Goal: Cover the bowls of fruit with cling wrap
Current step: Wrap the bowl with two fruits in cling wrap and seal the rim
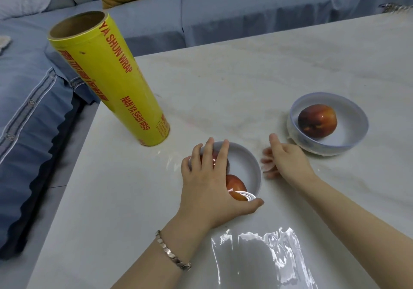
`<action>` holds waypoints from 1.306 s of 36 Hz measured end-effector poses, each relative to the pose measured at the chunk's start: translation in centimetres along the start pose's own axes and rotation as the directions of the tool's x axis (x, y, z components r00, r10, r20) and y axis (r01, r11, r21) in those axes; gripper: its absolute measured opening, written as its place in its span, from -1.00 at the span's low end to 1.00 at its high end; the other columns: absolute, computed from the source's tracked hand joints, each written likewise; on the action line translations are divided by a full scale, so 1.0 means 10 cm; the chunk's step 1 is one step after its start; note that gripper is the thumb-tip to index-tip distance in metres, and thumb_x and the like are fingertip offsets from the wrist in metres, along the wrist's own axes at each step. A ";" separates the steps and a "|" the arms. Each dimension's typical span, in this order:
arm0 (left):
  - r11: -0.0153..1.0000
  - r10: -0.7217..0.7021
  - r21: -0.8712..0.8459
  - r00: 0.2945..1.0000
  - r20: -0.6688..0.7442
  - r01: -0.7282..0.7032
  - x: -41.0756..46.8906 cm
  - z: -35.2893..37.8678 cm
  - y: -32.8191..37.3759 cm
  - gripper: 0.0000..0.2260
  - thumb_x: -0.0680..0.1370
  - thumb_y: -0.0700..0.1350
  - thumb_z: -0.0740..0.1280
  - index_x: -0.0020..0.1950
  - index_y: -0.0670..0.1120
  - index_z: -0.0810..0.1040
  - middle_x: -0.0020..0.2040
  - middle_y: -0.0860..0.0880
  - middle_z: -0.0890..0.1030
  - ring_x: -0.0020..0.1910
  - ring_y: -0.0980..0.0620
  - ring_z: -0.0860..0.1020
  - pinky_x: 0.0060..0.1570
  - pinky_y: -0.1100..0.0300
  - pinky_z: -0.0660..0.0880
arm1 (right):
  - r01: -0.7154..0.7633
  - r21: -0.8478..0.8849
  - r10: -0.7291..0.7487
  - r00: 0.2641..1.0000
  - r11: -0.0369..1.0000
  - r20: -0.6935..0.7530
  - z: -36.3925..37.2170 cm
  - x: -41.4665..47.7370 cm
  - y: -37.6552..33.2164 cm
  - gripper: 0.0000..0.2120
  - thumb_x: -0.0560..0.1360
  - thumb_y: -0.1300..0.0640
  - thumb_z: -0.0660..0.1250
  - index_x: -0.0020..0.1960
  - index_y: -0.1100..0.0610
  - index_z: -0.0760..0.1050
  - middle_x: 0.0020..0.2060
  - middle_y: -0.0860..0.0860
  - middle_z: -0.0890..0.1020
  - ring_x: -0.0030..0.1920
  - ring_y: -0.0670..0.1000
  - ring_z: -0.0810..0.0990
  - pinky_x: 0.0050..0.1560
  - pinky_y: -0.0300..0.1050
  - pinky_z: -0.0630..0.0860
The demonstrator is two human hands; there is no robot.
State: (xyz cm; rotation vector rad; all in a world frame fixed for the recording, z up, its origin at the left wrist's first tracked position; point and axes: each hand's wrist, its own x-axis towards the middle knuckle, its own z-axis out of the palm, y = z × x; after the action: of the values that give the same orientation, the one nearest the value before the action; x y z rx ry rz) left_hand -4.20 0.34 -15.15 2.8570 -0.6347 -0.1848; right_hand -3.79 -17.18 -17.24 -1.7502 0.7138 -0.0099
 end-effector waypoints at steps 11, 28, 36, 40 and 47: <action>0.999 -0.045 0.016 0.999 -0.015 0.045 0.00 0.00 0.06 0.10 0.07 0.55 -0.04 0.51 0.08 -0.22 0.55 -0.01 -0.13 0.50 -0.09 -0.11 0.42 -0.03 -0.06 | -0.287 0.236 0.164 0.887 0.929 0.431 -0.14 -0.34 0.11 -0.81 0.50 0.04 0.29 -0.07 0.17 0.53 -0.21 0.08 0.60 -0.28 -0.07 0.60 -0.24 -0.26 0.50; 0.995 0.025 0.083 0.965 0.260 -0.049 0.10 -0.29 0.01 0.21 0.12 0.49 0.36 0.53 0.02 -0.19 0.53 -0.02 -0.29 0.50 -0.12 -0.24 0.47 -0.09 -0.18 | -0.171 0.097 0.130 0.935 0.980 0.331 -0.14 -0.21 -0.26 -0.76 0.61 0.13 0.07 -0.22 0.14 0.30 -0.39 0.05 0.43 -0.40 -0.03 0.42 -0.32 -0.20 0.48; 0.991 0.132 -0.024 0.982 0.138 -0.130 0.05 -0.20 -0.03 0.17 0.19 0.43 0.38 0.52 0.03 -0.28 0.56 0.02 -0.15 0.53 -0.03 -0.15 0.48 0.00 -0.05 | -0.421 0.073 0.349 0.826 0.904 0.442 -0.16 -0.22 -0.25 -0.74 0.45 0.02 0.37 -0.27 0.16 0.40 -0.48 0.02 0.38 -0.47 -0.08 0.35 -0.51 -0.33 0.40; 0.991 0.137 -0.015 0.985 0.107 -0.136 0.05 -0.17 -0.04 0.17 0.20 0.45 0.34 0.51 0.03 -0.31 0.56 0.03 -0.16 0.52 -0.02 -0.15 0.47 0.01 -0.05 | -0.417 0.162 0.316 0.845 0.894 0.432 -0.18 -0.24 -0.17 -0.80 0.48 0.06 0.33 -0.25 0.13 0.42 -0.42 0.01 0.44 -0.42 -0.09 0.39 -0.42 -0.30 0.44; 0.992 0.124 -0.039 0.988 0.090 -0.121 0.04 -0.15 -0.05 0.17 0.21 0.44 0.35 0.51 0.01 -0.31 0.55 0.04 -0.20 0.52 0.01 -0.19 0.46 0.05 -0.10 | -0.081 0.258 0.039 0.986 0.963 0.164 -0.04 -0.30 -0.10 -0.71 0.58 0.12 0.17 -0.30 0.11 0.26 -0.44 0.03 0.42 -0.43 -0.03 0.37 -0.30 -0.19 0.38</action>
State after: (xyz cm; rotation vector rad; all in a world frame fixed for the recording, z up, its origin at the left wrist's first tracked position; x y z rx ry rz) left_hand -3.38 0.86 -13.86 2.7796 -0.8148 -0.3064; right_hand -5.92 -16.02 -15.13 -1.4562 0.6198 0.0714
